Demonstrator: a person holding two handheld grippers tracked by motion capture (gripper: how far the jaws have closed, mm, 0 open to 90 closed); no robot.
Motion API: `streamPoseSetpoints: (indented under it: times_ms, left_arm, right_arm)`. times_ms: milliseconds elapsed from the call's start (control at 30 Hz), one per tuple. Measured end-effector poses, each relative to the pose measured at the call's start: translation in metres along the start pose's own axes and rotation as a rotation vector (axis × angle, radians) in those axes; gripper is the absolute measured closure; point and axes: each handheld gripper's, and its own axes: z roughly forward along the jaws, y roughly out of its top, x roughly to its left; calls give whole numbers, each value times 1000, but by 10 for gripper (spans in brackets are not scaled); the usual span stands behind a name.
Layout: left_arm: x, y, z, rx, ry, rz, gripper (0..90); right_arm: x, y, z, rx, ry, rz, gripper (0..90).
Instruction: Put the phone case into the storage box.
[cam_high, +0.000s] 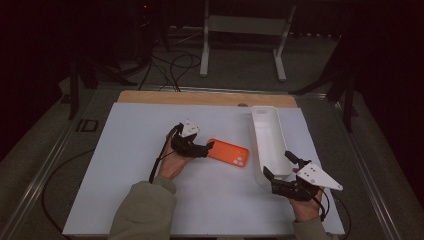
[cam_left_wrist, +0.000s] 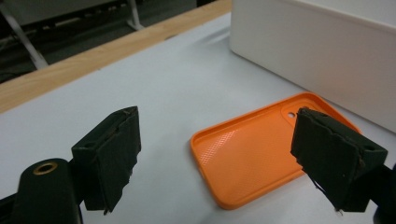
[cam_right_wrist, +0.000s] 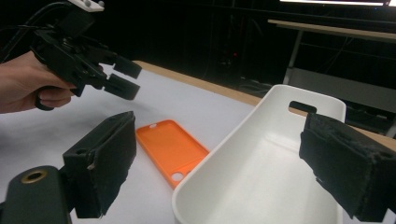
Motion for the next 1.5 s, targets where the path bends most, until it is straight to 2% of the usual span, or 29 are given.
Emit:
streamPoseSetpoints:
  times_ms: [167,267,367,400,433,467,533,700,1000,1100,1267,1500]
  left_arm:
    - [-6,2,10,37,13,23,451]
    - [-8,2,15,50,-1,25,571]
    - [-11,-1,26,98,-22,25,726]
    - [-11,-1,26,98,-22,25,763]
    - [-12,-2,30,121,-18,29,763]
    - [-12,-3,33,135,-15,28,832]
    - [-12,-5,36,150,-29,24,898]
    - [-15,-9,42,206,-47,43,900]
    - [-13,-17,48,310,-37,42,900]
    - [-9,-19,44,312,-47,21,900]
    - [-8,-22,37,330,-48,39,900]
    - [0,-30,20,349,-30,31,900]
  right_arm:
    - [0,0,1,1,2,-1,108]
    - [0,0,1,1,1,-1,108]
    - [-1,-1,1,3,-1,0,109]
    - [-1,-1,1,3,-1,0,109]
    - [-1,-1,1,2,-2,-2,109]
    - [-2,-1,1,0,-3,-1,109]
    - [-2,0,1,-2,-3,-2,109]
    - [-2,0,1,-3,-4,0,110]
    - [-2,-1,1,0,-5,4,111]
    - [-2,-1,1,2,-6,5,111]
    - [-4,-1,2,0,-9,5,110]
    - [-4,0,8,13,-2,-2,110]
